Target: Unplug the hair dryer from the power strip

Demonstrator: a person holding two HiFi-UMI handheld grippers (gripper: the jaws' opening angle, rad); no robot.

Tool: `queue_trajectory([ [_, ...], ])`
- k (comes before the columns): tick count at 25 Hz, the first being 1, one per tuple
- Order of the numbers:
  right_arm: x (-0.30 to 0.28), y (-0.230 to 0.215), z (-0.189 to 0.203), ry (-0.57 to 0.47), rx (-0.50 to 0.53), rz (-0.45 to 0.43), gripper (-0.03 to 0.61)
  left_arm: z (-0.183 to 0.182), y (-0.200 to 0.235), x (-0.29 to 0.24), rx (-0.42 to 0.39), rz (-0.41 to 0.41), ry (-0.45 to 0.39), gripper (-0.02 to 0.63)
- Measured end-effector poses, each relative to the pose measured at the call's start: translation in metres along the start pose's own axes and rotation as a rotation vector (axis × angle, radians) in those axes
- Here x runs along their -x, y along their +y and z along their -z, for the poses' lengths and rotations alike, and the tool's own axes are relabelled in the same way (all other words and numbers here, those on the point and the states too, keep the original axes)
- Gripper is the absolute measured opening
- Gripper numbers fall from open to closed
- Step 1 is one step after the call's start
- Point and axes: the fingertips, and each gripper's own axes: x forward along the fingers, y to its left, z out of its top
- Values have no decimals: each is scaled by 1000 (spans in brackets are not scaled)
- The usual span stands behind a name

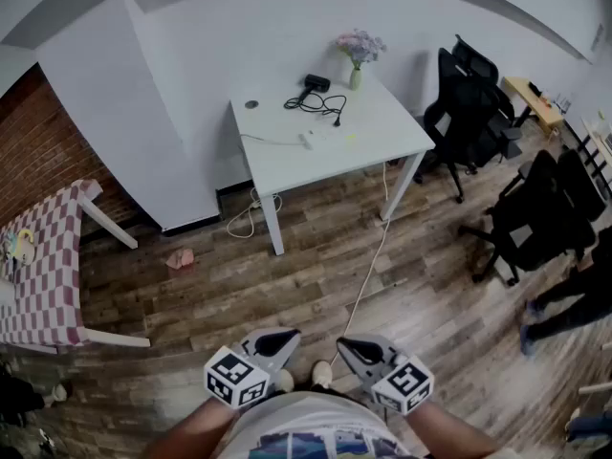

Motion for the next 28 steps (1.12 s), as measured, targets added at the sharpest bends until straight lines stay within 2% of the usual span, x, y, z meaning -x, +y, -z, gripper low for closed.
queue_trajectory([
  [3,2,-19,3,-41,38,2,-3,-3,-1,-10,0,2,-1,3],
  [10,11,-32,1,-60,49,-14,-3,-9,-8,-28,-13,-3,1,3],
  [14,16,-46,4,-55,3,-6,-3,-12,-11,-37,-15,-16,0,3],
  [17,19,-53,4,-88,12,-19,-3,-12,-12,-44,-19,-28,-7,4],
  [20,20,-61,7,-76,6,-24,-2,-11,-9,-52,-7,-49,-15,4],
  [22,19,-67,10,-71,-6,-25,-1,-11,-7,-58,-6,-56,-10,5],
  [25,12,-78,9,-67,-17,-13,37,-12,4,-64,-8,-58,-2,5],
  [28,-3,-96,4,-61,-21,14,29,-21,24,-74,-12,-44,-10,5],
])
